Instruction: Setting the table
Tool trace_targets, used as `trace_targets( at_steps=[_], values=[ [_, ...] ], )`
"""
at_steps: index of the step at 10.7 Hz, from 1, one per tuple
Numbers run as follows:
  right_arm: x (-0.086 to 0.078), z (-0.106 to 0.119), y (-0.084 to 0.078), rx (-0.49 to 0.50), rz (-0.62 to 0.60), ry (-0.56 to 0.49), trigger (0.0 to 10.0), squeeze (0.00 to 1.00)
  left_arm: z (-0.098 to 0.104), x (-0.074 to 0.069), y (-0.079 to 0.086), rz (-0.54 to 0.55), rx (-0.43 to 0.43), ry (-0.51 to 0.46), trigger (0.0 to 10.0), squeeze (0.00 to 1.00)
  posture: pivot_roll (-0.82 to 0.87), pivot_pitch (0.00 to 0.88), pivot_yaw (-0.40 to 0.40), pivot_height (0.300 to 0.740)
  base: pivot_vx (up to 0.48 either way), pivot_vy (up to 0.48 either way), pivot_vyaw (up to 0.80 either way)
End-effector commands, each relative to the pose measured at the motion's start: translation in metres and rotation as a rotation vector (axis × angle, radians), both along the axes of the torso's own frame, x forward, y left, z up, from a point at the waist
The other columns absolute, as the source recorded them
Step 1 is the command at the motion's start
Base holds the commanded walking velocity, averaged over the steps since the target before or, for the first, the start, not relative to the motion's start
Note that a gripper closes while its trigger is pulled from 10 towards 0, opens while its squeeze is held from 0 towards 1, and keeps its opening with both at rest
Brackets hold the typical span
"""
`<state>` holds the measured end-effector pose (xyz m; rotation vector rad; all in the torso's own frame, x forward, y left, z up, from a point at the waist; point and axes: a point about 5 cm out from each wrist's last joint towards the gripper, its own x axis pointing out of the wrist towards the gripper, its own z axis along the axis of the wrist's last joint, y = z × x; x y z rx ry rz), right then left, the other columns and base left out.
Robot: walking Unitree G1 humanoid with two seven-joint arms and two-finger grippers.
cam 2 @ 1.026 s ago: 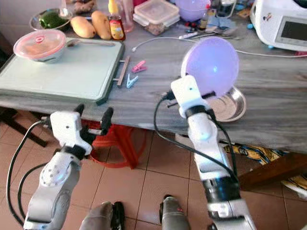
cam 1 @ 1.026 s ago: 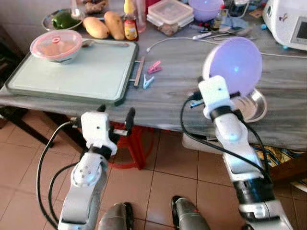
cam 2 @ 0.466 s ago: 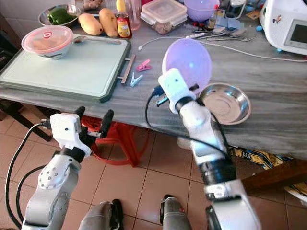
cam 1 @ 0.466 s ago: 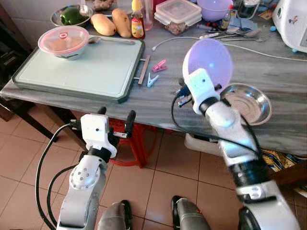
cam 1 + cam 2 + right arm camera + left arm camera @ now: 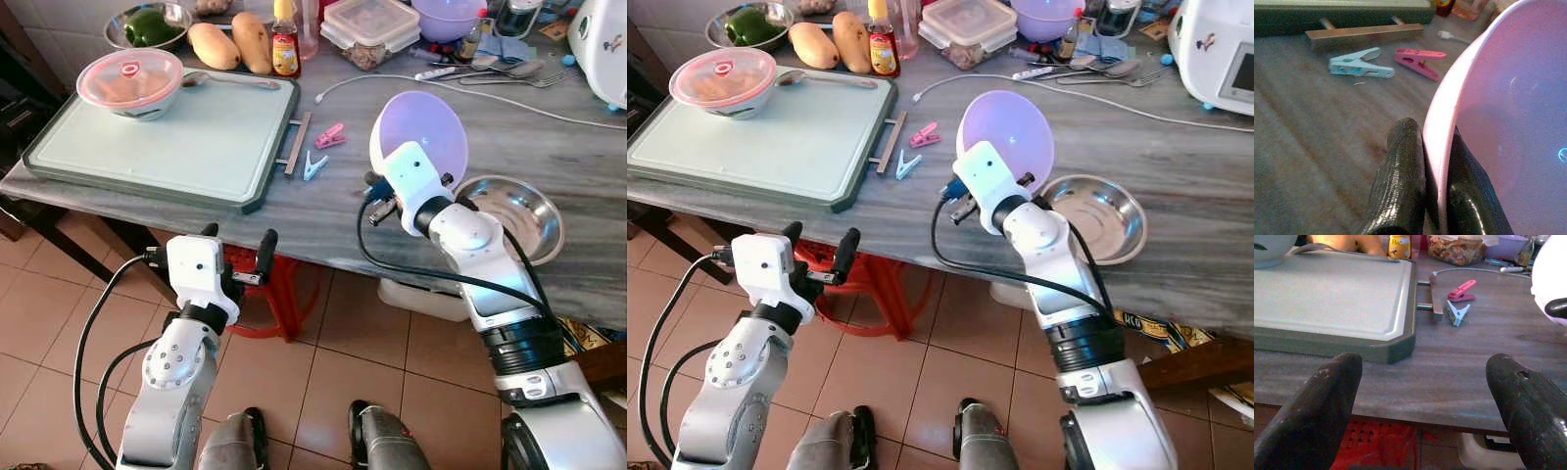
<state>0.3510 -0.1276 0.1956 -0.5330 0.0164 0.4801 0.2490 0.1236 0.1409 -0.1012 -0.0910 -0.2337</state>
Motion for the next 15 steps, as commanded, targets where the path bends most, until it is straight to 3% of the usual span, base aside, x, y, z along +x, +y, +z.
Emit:
trace_targets(
  at_steps=[1,3,8,11,13,15],
  values=[
    [-0.003,0.001,0.004,0.003,0.029,0.010,10.0,1.00,-0.001,-0.001,0.001,0.002,0.006,0.011,10.0,0.00,-0.03,0.224,0.044,0.740,0.000,0.000,0.00],
    [-0.007,0.000,0.006,-0.025,0.079,0.034,10.0,1.00,-0.002,-0.002,0.001,0.004,0.009,0.023,10.0,0.00,-0.02,0.224,0.044,0.740,0.000,0.000,0.00],
    [-0.017,-0.005,-0.010,-0.117,0.131,0.158,10.0,1.00,-0.009,0.000,0.000,-0.004,0.022,0.066,10.0,0.00,-0.03,0.217,0.047,0.740,0.000,0.000,0.00],
    [-0.018,-0.003,-0.016,-0.189,0.125,0.173,10.0,1.00,-0.013,0.002,-0.001,-0.014,0.031,0.086,10.0,0.00,-0.04,0.209,0.048,0.740,0.000,0.000,0.00],
    [-0.014,0.008,-0.022,-0.210,0.077,0.120,10.0,1.00,-0.013,0.003,-0.002,-0.016,0.028,0.088,10.0,0.00,-0.04,0.201,0.046,0.740,0.000,0.000,0.00],
    [-0.008,0.029,-0.021,-0.137,0.013,0.022,10.0,1.00,-0.013,0.006,-0.002,-0.018,0.028,0.084,10.0,0.00,-0.04,0.192,0.047,0.740,0.000,0.000,0.00]
  ],
)
